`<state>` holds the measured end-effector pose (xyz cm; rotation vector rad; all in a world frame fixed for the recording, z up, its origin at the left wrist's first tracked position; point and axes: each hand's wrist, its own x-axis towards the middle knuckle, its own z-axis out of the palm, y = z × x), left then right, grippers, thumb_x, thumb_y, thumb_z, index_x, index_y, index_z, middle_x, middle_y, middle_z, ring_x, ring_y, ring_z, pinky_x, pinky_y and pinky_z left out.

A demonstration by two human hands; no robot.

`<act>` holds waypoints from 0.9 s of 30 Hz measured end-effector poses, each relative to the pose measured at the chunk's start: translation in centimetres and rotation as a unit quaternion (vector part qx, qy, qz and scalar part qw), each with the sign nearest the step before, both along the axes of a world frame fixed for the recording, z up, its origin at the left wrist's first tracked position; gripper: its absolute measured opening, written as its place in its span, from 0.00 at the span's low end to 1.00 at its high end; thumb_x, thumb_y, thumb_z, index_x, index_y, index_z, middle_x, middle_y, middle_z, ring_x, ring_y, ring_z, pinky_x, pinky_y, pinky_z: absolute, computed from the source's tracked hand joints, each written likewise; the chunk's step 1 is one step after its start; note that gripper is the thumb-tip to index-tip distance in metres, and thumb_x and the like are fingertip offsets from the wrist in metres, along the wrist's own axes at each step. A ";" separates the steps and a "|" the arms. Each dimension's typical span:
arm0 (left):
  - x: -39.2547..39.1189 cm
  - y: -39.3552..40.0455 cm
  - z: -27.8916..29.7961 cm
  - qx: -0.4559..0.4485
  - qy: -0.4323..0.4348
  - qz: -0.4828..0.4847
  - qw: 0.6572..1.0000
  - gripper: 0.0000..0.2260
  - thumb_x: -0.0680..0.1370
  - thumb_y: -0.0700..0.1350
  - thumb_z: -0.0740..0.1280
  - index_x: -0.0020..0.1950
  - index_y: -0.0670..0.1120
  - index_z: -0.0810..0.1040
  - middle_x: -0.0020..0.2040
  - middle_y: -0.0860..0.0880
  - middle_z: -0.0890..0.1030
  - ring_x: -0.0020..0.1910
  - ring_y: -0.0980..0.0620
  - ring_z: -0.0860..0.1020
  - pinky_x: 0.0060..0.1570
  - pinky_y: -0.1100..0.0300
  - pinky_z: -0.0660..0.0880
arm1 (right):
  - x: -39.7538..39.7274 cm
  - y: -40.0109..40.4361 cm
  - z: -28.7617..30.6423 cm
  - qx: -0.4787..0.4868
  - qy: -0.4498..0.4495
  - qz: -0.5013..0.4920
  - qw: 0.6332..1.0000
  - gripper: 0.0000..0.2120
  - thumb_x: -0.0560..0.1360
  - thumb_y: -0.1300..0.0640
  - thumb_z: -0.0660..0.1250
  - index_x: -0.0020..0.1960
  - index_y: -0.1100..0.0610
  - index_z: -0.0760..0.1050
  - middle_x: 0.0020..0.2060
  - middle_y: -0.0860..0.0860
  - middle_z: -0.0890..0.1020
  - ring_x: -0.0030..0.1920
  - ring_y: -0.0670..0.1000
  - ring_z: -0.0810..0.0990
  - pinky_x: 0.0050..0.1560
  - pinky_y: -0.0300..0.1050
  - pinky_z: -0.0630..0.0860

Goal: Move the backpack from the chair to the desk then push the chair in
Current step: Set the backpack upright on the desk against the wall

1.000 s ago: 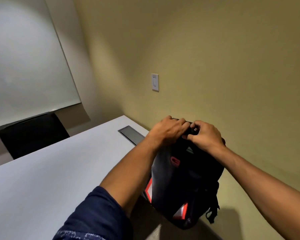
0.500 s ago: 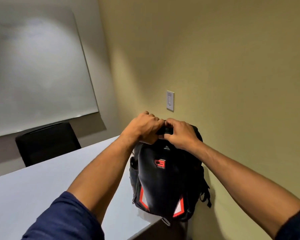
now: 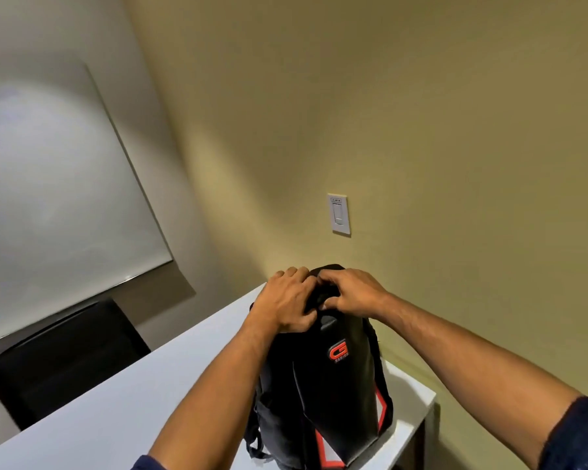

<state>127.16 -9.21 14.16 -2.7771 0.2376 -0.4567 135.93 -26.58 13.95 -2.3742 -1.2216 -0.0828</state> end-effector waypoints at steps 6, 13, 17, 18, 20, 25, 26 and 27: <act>1.3 2.6 0.2 -0.328 0.001 0.119 0.937 0.32 0.76 0.71 0.58 0.65 0.47 0.75 0.56 0.48 0.79 0.52 0.47 0.78 0.51 0.52 0.75 | 1.0 0.5 -0.7 -0.044 -0.015 0.027 0.999 0.17 0.74 0.45 0.76 0.59 0.44 0.75 0.52 0.44 0.83 0.51 0.49 0.79 0.47 0.45 0.72; 3.3 2.7 -0.8 -0.319 0.083 0.235 0.914 0.23 0.80 0.63 0.61 0.40 0.46 0.79 0.37 0.46 0.81 0.37 0.45 0.79 0.37 0.57 0.73 | 1.6 1.0 -0.5 -0.080 -0.032 0.056 0.995 0.16 0.74 0.52 0.77 0.57 0.47 0.76 0.51 0.42 0.79 0.50 0.45 0.74 0.48 0.44 0.70; 3.7 2.2 -1.1 -0.325 0.016 0.301 0.896 0.20 0.83 0.59 0.60 0.45 0.44 0.76 0.44 0.43 0.81 0.43 0.42 0.80 0.43 0.53 0.78 | 1.8 2.2 -0.8 -0.071 -0.051 0.012 0.996 0.19 0.77 0.57 0.73 0.65 0.47 0.74 0.60 0.48 0.80 0.57 0.51 0.80 0.47 0.45 0.73; 3.6 2.2 -1.2 -0.337 0.005 0.317 0.887 0.19 0.84 0.59 0.60 0.46 0.44 0.76 0.45 0.43 0.82 0.44 0.42 0.79 0.44 0.52 0.78 | 1.8 2.6 -1.0 -0.064 -0.037 0.002 0.997 0.21 0.78 0.59 0.72 0.68 0.47 0.73 0.64 0.49 0.78 0.60 0.53 0.80 0.48 0.47 0.75; 3.4 2.7 -1.5 -0.363 -0.016 0.348 0.864 0.20 0.85 0.58 0.59 0.49 0.42 0.78 0.49 0.41 0.82 0.45 0.42 0.78 0.45 0.53 0.75 | 1.5 3.0 -1.7 -0.046 0.006 -0.004 0.999 0.29 0.79 0.60 0.69 0.76 0.43 0.67 0.75 0.50 0.70 0.64 0.55 0.79 0.56 0.51 0.80; 3.4 2.7 -1.2 -0.421 -0.064 0.417 0.803 0.22 0.86 0.55 0.58 0.58 0.37 0.81 0.59 0.37 0.83 0.57 0.37 0.80 0.46 0.54 0.70 | -1.0 2.5 -2.3 0.009 -0.036 -0.001 0.999 0.35 0.79 0.34 0.64 0.81 0.44 0.59 0.80 0.48 0.65 0.71 0.55 0.76 0.65 0.53 0.75; 3.8 2.3 -0.9 -0.433 -0.066 0.422 0.794 0.23 0.86 0.55 0.58 0.60 0.36 0.80 0.60 0.37 0.82 0.60 0.37 0.79 0.47 0.54 0.69 | -1.3 2.3 -2.3 0.006 -0.032 0.007 0.999 0.41 0.76 0.29 0.65 0.82 0.45 0.57 0.79 0.49 0.66 0.72 0.54 0.75 0.66 0.54 0.74; 4.2 2.0 -0.5 -0.444 -0.065 0.426 0.785 0.23 0.86 0.55 0.58 0.61 0.36 0.80 0.61 0.37 0.82 0.61 0.36 0.79 0.47 0.54 0.69 | -1.4 2.2 -2.3 -0.003 -0.023 0.016 1.000 0.47 0.72 0.25 0.66 0.83 0.45 0.54 0.79 0.50 0.66 0.73 0.55 0.74 0.68 0.55 0.73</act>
